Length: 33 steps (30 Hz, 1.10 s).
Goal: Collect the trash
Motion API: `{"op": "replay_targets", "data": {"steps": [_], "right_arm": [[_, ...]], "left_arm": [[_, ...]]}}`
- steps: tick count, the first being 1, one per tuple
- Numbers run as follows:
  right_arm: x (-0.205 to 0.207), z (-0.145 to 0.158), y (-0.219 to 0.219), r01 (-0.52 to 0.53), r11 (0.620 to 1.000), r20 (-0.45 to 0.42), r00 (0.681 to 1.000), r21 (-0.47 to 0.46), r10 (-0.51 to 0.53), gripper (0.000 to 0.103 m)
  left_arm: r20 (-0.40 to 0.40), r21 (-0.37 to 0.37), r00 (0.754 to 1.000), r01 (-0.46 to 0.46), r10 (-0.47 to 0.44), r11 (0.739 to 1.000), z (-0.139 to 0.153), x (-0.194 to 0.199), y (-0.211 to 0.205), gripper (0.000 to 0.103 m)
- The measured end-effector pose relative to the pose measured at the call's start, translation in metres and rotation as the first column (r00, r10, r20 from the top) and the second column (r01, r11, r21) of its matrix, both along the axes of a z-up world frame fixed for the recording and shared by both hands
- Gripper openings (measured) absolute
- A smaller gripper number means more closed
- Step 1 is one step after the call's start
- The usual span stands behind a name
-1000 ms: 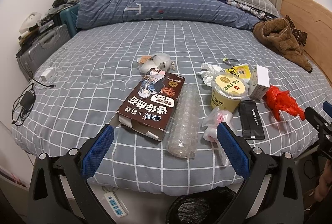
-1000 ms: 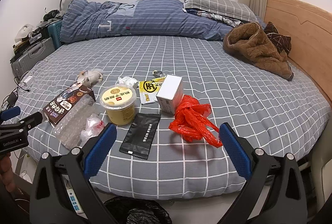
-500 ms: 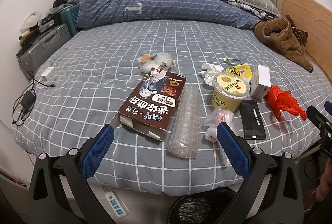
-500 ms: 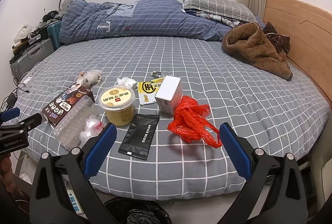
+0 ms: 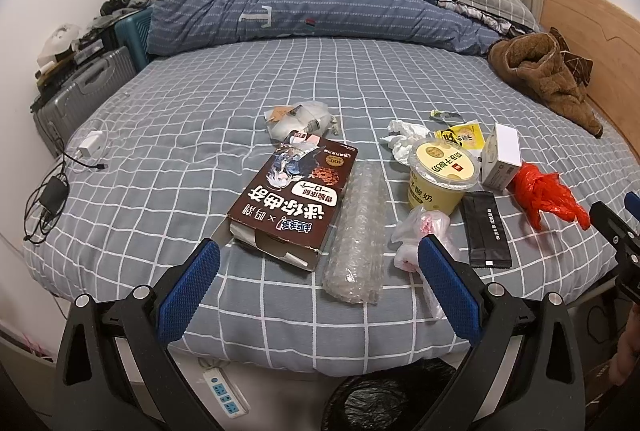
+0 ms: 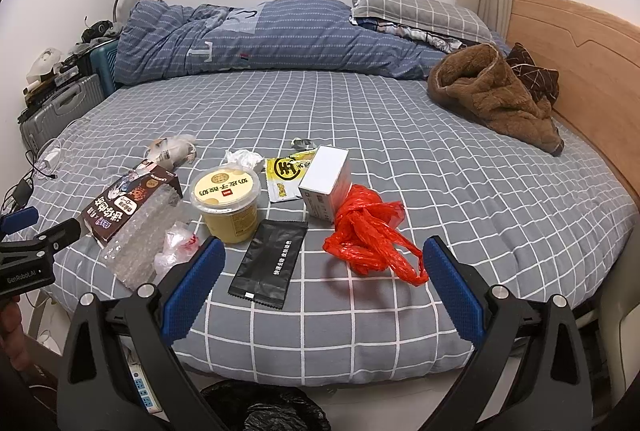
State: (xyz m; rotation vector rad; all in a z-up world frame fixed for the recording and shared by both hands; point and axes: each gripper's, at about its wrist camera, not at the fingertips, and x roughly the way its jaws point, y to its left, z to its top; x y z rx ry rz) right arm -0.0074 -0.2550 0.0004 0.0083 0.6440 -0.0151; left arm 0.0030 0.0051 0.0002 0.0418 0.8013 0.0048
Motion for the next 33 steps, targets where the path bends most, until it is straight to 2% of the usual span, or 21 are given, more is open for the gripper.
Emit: {"op": "replay_targets", "data": {"steps": [33], "right_arm": [[0.0047,0.0004,-0.0018,0.004,1.0,-0.003,1.0,-0.016,-0.004,0.095]], "left_arm": [[-0.018,0.01,1.0,-0.006,0.006,1.0,-0.0017,0.0018,0.0015,0.097]]}}
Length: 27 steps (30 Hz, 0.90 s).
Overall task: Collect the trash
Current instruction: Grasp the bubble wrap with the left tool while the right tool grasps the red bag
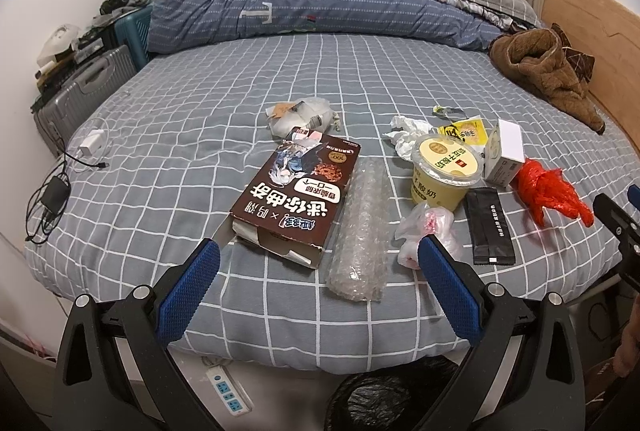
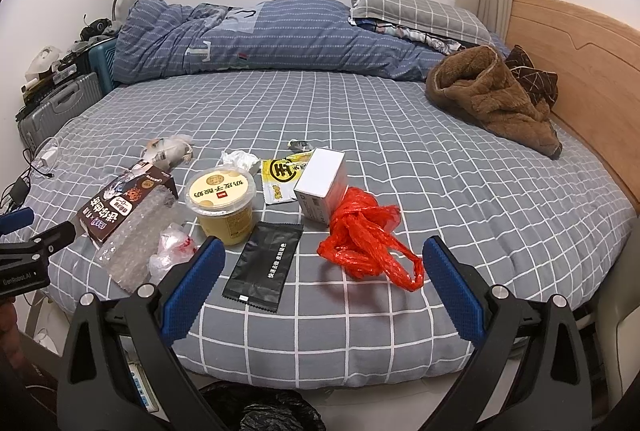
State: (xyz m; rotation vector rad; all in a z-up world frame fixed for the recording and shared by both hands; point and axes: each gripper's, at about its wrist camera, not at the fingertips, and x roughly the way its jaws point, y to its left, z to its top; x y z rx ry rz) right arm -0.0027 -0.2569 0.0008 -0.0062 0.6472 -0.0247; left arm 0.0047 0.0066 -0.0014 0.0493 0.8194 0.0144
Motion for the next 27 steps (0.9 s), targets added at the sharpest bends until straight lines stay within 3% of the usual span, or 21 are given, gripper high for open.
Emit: {"op": "replay_targets", "data": {"steps": [13,22,27], "right_arm": [[0.06,-0.022,-0.013,0.024,0.999,-0.057,0.998,-0.035,-0.026,0.095],[0.094,-0.05,-0.032,0.037,0.999,-0.122,0.992,-0.035,-0.041,0.091],[0.11,-0.061,-0.041,0.044,0.999,-0.146,0.988,-0.029,-0.048,0.088]], "left_arm": [[-0.067,0.001,0.997,0.037,-0.037,0.999,-0.03,0.038,-0.024,0.095],[-0.14,0.006,0.989,0.052,-0.051,0.999,-0.062,0.069,-0.042,0.086],[-0.128,0.029,0.991,0.041,-0.037,0.999,-0.067,0.076,-0.045,0.084]]}}
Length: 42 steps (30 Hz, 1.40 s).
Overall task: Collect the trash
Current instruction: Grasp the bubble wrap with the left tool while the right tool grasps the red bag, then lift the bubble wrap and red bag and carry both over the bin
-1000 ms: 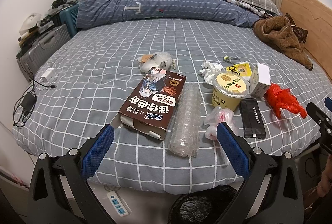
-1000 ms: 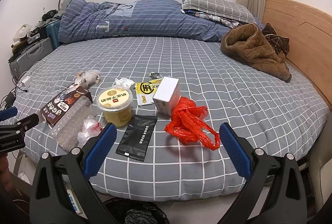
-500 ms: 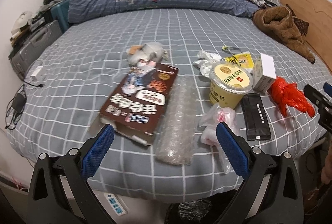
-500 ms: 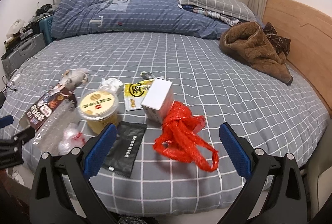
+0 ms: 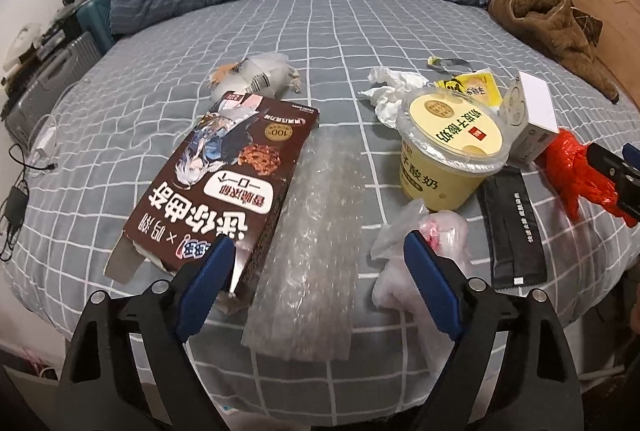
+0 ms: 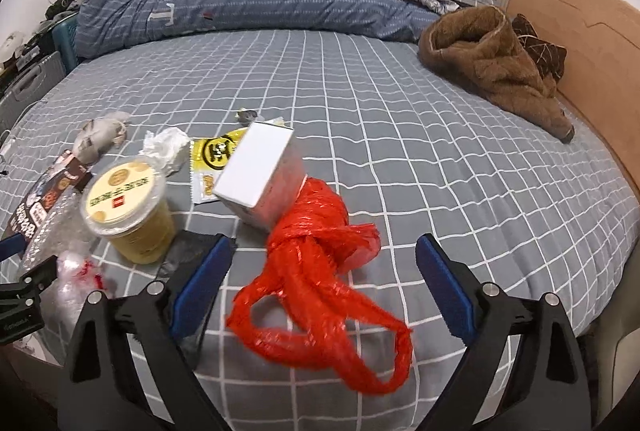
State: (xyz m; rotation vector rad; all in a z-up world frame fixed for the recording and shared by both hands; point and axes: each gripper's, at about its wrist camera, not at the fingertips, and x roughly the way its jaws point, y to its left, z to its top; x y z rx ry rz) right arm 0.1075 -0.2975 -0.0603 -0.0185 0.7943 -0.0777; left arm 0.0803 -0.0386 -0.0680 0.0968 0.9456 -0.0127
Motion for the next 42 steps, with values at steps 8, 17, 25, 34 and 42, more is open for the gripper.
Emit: {"op": "replay_targets", "data": {"steps": [8,17,25,34,42], "right_arm": [[0.015,-0.013,-0.002,0.002,1.0,-0.04,0.999,0.015,-0.001,0.082],[0.023,-0.026,-0.008,-0.002,0.999,-0.084,0.996,0.054,0.007,0.067],[0.027,-0.032,-0.007,-0.03,0.994,-0.115,0.993,0.101,0.042,0.039],[0.023,-0.027,-0.006,-0.029,0.994,-0.1,0.994,0.11,0.04,0.027],[0.015,-0.014,-0.006,-0.02,0.994,-0.059,0.998,0.111,0.027,0.027]], "left_arm": [[-0.021,-0.033,0.999,0.036,-0.037,0.999,-0.002,0.003,-0.011,0.073],[-0.039,-0.071,0.999,-0.011,0.008,0.997,-0.014,0.011,-0.001,0.054],[-0.046,-0.041,0.999,-0.003,0.001,0.999,-0.016,0.01,-0.002,0.024],[-0.01,-0.067,1.0,0.006,-0.006,0.998,-0.005,0.007,0.001,0.022],[0.026,-0.086,1.0,0.011,-0.009,0.996,0.01,0.004,0.0,0.022]]}}
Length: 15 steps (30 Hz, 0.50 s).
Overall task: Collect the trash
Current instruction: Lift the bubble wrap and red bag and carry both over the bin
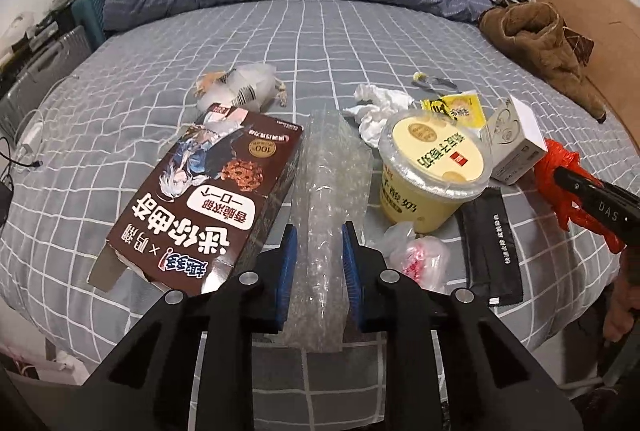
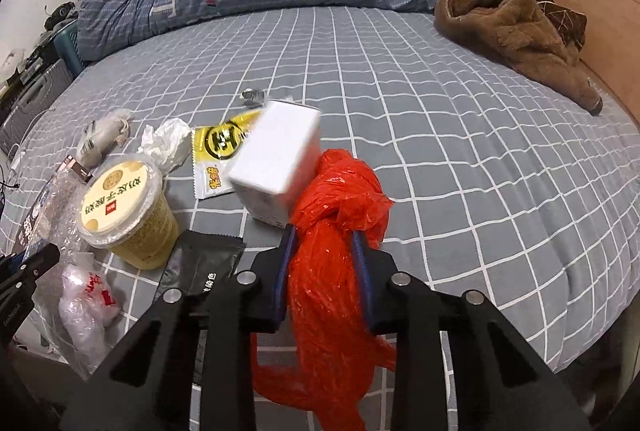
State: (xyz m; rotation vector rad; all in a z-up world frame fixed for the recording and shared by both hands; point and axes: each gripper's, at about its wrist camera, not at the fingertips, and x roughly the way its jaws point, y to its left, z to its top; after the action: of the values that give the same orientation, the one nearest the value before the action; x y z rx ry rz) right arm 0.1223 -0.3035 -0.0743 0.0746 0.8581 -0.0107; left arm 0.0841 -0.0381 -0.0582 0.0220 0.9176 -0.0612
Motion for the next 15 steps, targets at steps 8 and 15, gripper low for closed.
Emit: {"op": "replay_targets", "data": {"steps": [8,15], "right_arm": [[-0.013,0.016,0.0,0.019,1.0,0.045,0.999,-0.005,-0.018,0.027],[-0.039,0.029,0.01,0.02,0.999,0.096,0.995,-0.043,-0.015,0.027]], "left_arm": [[0.061,0.019,0.998,-0.004,0.003,1.0,0.019,-0.006,-0.001,0.022],[0.065,-0.004,0.998,-0.002,0.003,1.0,0.026,-0.012,0.001,0.022]]}}
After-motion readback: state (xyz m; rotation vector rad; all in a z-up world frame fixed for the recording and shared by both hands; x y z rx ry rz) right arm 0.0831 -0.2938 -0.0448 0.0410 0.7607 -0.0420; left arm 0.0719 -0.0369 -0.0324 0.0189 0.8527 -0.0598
